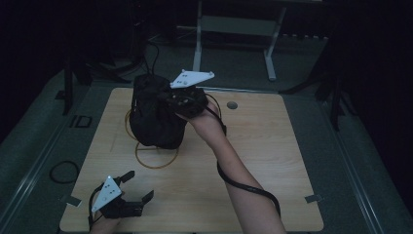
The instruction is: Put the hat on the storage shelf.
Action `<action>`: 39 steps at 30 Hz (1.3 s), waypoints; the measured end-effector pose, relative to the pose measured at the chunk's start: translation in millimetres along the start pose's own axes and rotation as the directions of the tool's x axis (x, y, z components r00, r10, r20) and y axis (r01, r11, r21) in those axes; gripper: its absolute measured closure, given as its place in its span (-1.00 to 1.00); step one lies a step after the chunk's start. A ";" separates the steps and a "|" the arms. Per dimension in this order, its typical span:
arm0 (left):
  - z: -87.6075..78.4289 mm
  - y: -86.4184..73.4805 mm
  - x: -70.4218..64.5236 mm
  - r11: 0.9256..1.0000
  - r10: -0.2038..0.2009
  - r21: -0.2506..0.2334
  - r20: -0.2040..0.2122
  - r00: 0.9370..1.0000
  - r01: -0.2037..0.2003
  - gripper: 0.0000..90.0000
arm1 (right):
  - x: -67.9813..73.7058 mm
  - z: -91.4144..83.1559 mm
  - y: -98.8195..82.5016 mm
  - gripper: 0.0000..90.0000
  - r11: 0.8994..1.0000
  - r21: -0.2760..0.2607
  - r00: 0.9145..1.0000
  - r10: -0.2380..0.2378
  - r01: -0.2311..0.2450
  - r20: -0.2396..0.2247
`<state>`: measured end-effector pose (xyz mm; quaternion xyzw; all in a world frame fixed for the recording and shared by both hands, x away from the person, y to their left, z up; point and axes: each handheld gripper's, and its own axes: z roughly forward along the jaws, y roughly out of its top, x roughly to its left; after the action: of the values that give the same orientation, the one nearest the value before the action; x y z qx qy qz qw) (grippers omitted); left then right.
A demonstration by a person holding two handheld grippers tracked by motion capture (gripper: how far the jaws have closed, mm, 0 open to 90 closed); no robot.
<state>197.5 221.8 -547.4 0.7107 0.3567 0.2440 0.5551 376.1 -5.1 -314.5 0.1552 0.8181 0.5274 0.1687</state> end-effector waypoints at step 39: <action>1.8 -2.4 -1.1 1.000 -0.015 0.006 0.046 0.999 0.015 -0.89 | 6.3 46.6 -9.2 0.42 0.997 0.066 0.999 0.043 -0.041 -0.030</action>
<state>197.6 220.2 -550.1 0.7151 0.3497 0.2224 0.5629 390.2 31.8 -341.6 0.1694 0.8340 0.5062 0.1397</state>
